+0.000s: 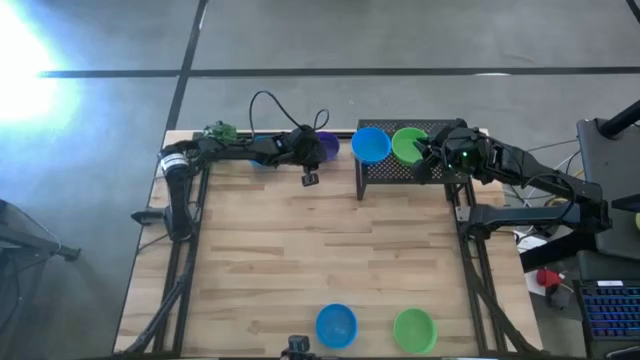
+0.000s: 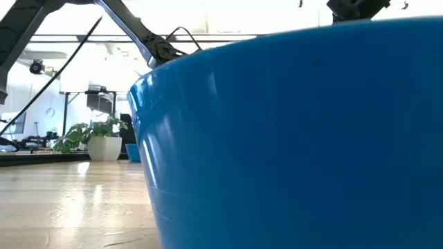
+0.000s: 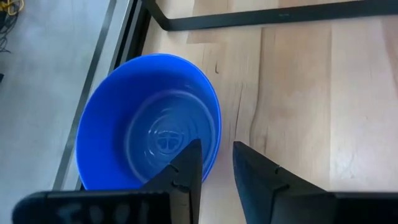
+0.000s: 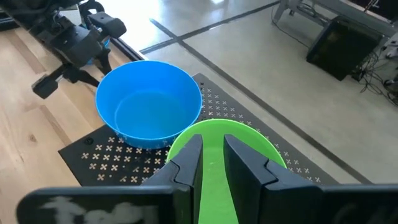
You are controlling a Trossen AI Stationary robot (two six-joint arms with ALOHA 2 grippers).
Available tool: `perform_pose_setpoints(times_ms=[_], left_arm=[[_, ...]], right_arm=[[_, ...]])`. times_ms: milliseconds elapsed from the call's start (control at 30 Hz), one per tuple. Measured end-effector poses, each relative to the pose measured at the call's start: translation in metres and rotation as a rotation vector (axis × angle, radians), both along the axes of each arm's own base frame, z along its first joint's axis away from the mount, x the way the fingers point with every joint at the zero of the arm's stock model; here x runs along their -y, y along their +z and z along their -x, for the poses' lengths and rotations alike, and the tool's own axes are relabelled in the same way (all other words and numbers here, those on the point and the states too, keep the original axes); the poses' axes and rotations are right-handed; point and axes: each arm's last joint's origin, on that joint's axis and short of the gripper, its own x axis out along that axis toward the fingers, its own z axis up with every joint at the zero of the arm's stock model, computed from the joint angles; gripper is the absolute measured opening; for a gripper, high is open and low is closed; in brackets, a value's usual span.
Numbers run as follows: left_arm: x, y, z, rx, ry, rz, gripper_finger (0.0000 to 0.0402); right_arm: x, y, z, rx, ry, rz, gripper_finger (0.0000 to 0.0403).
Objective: Pick & Place Mini bowls
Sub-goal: Stack the purple bowl on the stacked purple bowls on the shelf
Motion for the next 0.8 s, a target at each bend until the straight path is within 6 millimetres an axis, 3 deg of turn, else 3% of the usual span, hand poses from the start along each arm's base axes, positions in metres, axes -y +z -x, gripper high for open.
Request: perform_pose_setpoints(times_ms=[267, 800], left_arm=[[-0.001, -0.002, 0.0, 0.001, 0.013, 0.01, 0.0084], [-0.009, -0.024, -0.003, -0.032, 0.02, 0.019, 0.0084]], right_arm=[[0.0, 0.0, 0.0, -0.01, 0.007, 0.009, 0.0059], [0.0, 0.001, 0.0, -0.005, 0.009, 0.013, 0.0059]])
